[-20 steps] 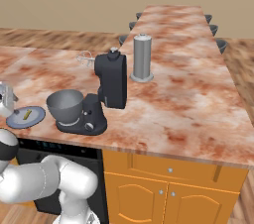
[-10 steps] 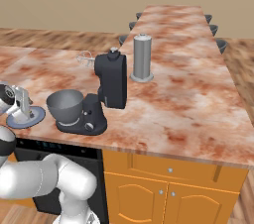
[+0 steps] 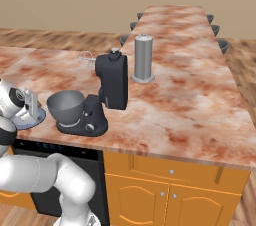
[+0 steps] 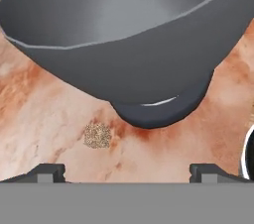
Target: Add butter and sugar cubes to the stand mixer bowl and then turn on the stand mixer to begin making frosting.
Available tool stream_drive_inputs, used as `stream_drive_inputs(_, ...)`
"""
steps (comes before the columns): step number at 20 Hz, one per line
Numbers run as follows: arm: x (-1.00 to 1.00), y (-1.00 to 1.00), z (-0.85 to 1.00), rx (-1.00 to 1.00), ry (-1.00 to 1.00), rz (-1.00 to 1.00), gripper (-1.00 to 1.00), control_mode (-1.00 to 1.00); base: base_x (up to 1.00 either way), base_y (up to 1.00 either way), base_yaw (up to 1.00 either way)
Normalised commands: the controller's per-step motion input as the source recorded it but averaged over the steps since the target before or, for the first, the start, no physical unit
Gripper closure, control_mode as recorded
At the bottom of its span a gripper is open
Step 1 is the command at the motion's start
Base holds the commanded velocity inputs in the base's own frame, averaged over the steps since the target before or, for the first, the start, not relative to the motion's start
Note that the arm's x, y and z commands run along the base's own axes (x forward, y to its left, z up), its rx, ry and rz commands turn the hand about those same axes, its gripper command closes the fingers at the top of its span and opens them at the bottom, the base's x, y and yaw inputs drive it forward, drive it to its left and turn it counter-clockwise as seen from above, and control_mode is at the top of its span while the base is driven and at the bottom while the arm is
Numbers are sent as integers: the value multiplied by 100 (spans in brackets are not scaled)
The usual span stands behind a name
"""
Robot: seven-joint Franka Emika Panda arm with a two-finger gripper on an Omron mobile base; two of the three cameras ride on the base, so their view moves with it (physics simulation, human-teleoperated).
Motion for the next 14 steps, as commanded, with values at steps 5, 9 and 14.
stream_drive_inputs(5, 31, 0, -21, 0, 3, -7, -100, -100, 0, 0, 0)
stream_drive_inputs(9, 30, 0, -24, 0, 4, -5, -100, -100, 0, 0, 0)
stream_drive_inputs(14, 25, 0, -25, 0, 4, -5, -100, -100, 0, 0, 0)
